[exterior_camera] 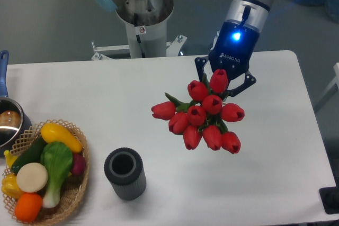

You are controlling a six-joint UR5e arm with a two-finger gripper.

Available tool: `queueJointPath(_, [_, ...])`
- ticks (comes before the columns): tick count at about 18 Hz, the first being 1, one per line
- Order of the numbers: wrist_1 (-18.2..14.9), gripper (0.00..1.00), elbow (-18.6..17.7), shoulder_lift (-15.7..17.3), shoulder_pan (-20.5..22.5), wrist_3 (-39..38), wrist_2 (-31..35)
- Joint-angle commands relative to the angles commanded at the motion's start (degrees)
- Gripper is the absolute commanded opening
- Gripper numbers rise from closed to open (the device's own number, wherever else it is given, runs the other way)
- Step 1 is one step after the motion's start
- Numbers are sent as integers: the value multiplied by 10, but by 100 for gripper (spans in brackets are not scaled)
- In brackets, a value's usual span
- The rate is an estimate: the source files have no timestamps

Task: Insert the flowers into the vase
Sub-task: 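Carry the red tulip bouquet in the gripper toward the grey vase, then lower the tulip stems into the opening of the grey vase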

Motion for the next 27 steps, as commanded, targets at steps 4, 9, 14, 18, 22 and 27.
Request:
queueJointPath(4, [0, 16, 3, -4, -4, 1, -19])
queueJointPath(9, [1, 16, 4, -8, -8, 2, -58])
queueJointPath(14, [5, 16, 4, -23, -19, 10, -124])
queueJointPath(18, [5, 16, -3, -39, -37, 77, -187])
queueJointPath(22, [5, 16, -6, -54, -49, 105, -255])
queueJointPath(27, [4, 16, -28, -65, -49, 120, -355])
